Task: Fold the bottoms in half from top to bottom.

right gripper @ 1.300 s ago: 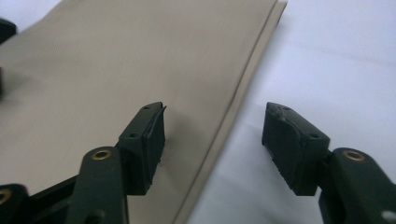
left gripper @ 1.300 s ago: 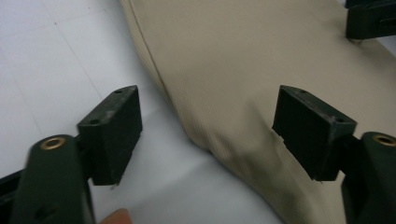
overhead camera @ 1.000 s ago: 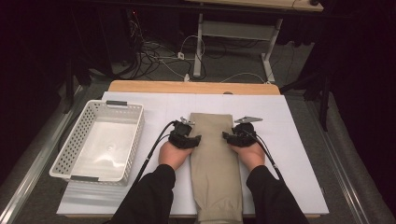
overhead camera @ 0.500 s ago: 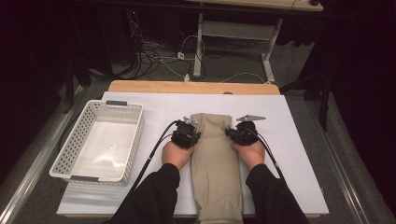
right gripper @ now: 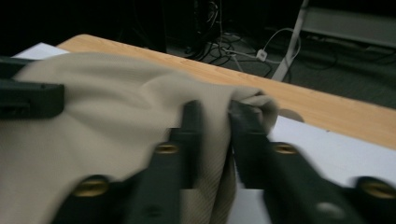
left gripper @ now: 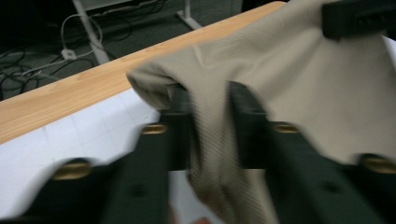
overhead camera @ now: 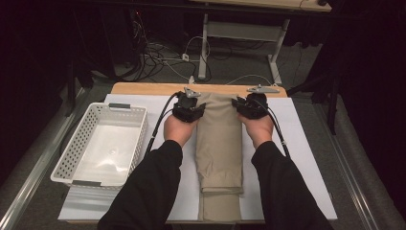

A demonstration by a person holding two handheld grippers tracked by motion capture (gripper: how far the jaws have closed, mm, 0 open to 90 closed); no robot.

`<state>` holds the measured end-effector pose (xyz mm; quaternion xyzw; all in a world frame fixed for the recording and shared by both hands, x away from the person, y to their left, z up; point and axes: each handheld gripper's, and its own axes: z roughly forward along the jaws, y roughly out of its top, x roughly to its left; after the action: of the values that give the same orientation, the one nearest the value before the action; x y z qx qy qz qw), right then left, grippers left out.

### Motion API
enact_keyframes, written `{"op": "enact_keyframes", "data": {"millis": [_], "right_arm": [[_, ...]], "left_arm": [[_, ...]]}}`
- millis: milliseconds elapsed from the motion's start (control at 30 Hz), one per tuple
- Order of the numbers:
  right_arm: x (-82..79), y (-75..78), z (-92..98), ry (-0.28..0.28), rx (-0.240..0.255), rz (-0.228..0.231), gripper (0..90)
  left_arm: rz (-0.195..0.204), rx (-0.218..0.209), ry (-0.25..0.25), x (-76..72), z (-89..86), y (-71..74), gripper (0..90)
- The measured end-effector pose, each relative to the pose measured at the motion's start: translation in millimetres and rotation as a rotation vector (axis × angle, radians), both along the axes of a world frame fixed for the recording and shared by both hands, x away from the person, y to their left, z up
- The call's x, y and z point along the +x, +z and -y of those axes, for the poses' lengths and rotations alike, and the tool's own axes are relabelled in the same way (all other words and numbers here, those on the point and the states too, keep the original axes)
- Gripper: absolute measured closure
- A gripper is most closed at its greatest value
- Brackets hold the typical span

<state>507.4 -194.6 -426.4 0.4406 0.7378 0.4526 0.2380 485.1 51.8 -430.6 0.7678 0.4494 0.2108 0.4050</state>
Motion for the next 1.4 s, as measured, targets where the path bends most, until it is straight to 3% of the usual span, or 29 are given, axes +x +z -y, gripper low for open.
{"op": "enact_keyframes", "data": {"millis": [133, 300, 533, 567, 600, 800, 967, 1067, 1200, 1300, 1400], "right_arm": [[-3.1, -8.8, 3.1, -0.001, 0.020, -0.035, 49.9], [-25.5, -22.5, 7.3, 0.019, 0.018, -0.060, 48.2], [-70.3, -42.8, 15.8, 0.044, -0.020, -0.078, 47.0], [-77.8, -45.7, 17.9, 0.044, -0.018, -0.081, 46.8], [-87.0, -48.8, 20.8, 0.047, -0.016, -0.083, 46.8], [-139.1, -62.3, 32.7, 0.060, -0.049, -0.068, 46.0], [-176.0, -64.0, 44.3, 0.070, -0.030, -0.054, 43.4], [-192.7, -66.0, 48.3, 0.078, -0.050, -0.047, 43.2], [-213.6, -76.1, 54.1, 0.074, -0.038, -0.052, 43.2], [-223.9, -85.5, 57.4, 0.064, -0.023, -0.049, 43.2], [-229.6, -88.7, 58.7, 0.084, -0.047, -0.064, 43.2]], "left_arm": [[-0.029, 0.018, -0.022, -13.3, -4.5, -18.0, 45.7], [-0.078, -0.024, -0.064, -37.6, -14.5, -42.9, 39.8], [-0.095, -0.066, -0.121, -79.3, -26.1, -65.8, 38.3], [-0.095, -0.066, -0.121, -79.3, -26.1, -65.8, 36.8], [-0.094, -0.080, -0.139, -94.9, -30.1, -68.8, 36.5], [-0.042, -0.127, -0.175, -144.1, -40.1, -69.9, 36.4], [-0.020, -0.106, -0.204, -179.9, -46.9, -75.5, 36.4], [-0.008, -0.091, -0.218, -199.2, -51.9, -79.0, 36.3], [0.003, -0.054, -0.253, -212.1, -52.8, -83.5, 34.5], [0.008, -0.086, -0.254, -214.8, -54.5, -87.8, 34.5], [0.005, -0.102, -0.256, -214.5, -55.1, -88.0, 33.6]]}}
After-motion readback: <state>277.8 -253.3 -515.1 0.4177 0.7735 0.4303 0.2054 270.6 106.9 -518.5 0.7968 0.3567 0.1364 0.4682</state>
